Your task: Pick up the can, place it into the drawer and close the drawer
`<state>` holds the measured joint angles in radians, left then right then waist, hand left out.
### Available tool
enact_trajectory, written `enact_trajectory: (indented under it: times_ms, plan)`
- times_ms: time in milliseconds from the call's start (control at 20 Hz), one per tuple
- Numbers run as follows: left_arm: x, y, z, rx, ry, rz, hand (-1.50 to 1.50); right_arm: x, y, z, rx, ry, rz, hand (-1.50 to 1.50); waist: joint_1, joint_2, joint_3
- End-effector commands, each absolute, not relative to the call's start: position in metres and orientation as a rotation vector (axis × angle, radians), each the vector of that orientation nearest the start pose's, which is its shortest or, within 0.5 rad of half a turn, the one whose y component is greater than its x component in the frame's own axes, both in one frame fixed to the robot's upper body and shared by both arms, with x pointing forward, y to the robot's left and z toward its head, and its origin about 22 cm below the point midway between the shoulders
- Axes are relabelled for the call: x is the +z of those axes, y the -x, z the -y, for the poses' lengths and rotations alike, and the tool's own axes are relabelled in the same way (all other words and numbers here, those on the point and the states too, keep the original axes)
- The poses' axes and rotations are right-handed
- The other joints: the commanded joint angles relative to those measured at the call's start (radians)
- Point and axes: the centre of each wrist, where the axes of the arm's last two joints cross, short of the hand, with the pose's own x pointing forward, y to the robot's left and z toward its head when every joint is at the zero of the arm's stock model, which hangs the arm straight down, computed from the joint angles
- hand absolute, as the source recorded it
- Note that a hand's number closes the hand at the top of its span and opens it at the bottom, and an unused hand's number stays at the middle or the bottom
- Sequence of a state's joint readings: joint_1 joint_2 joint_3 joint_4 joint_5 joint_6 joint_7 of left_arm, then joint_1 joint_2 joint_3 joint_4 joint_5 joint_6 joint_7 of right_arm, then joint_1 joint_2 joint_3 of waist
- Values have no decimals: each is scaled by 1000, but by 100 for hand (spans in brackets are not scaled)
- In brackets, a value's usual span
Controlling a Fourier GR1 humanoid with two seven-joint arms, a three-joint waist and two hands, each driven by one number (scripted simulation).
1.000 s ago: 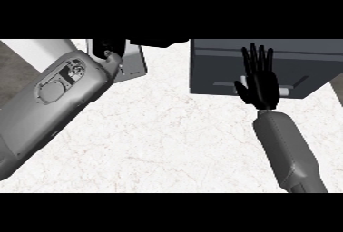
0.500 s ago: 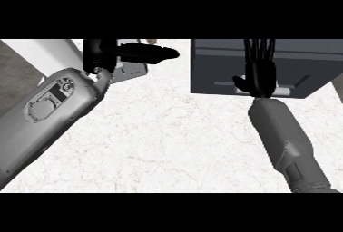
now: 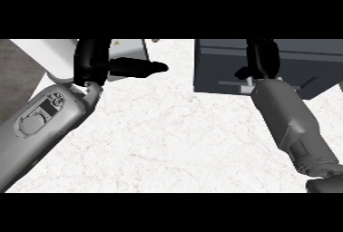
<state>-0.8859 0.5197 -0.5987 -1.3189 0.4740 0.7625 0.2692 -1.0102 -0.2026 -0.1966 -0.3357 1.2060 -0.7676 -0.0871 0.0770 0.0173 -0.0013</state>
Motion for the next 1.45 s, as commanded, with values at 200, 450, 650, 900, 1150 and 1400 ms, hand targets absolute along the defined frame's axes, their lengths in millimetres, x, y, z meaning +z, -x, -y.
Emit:
enact_trajectory:
  times_ms: [200,450,650,900,1150,1400]
  plan:
    - [168,-353,-145,-99,-220,1726,-150,93,-462,204,810,1333,1708,-150,24,14,5]
    - [158,-347,-157,-98,-229,1736,-150,97,-463,183,653,1186,1828,-150,33,15,6]
    - [150,-345,-155,-90,-230,1736,-150,92,-461,173,520,1060,1874,-150,18,10,7]
    - [149,-350,-164,-75,-239,1717,-150,115,-468,172,433,887,1952,-150,-7,5,5]
    - [143,-344,-180,-53,-244,1690,-150,121,-470,163,202,654,1955,-150,-19,-6,4]
    - [146,-337,-190,-36,-257,1714,-150,113,-468,164,209,596,1943,-150,-38,-10,2]
